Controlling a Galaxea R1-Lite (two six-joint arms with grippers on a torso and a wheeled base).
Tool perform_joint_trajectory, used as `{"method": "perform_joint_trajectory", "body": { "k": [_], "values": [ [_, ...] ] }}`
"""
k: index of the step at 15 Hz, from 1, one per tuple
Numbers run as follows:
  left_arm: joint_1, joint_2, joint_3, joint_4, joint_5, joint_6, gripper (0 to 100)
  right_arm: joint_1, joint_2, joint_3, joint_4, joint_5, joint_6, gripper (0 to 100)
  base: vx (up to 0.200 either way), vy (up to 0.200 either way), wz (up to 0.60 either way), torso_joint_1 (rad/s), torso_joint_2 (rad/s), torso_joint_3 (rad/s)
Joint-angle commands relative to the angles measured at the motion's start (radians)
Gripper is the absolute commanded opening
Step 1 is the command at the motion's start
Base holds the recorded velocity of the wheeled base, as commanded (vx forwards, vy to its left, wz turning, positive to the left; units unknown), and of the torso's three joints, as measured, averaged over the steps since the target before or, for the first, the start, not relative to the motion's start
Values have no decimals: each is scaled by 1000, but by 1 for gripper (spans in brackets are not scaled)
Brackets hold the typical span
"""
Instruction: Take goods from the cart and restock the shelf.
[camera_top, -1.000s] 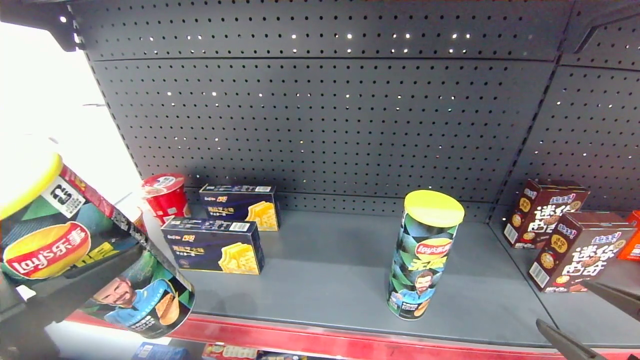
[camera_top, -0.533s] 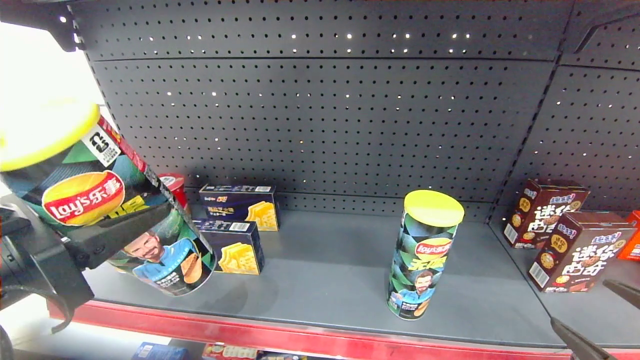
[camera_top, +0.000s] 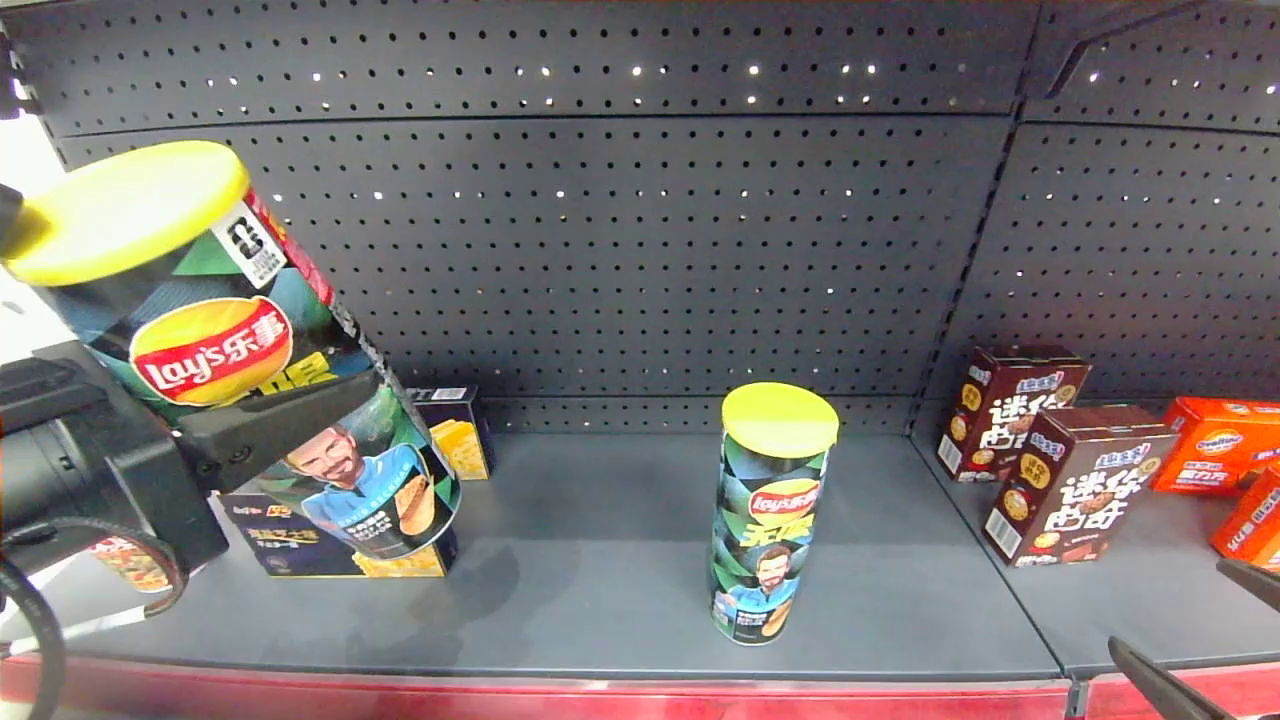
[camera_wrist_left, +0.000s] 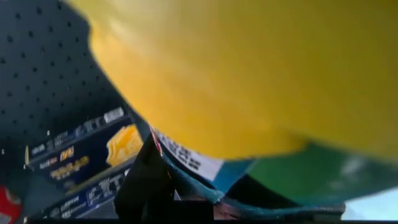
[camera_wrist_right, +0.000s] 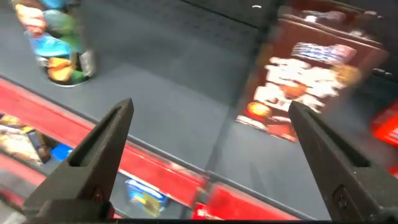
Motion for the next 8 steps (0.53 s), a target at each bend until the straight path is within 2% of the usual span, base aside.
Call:
{"method": "perform_joint_trajectory", "body": {
  "k": [1, 8],
  "values": [
    [0, 13, -5, 2, 1, 0, 0, 0, 8, 0, 0, 1, 0, 100, 0, 0, 0, 0, 0, 0],
    [0, 42, -5, -3, -1, 0, 0, -5, 8, 0, 1, 1, 0, 100, 0, 0, 0, 0, 0, 0]
  ]
}}
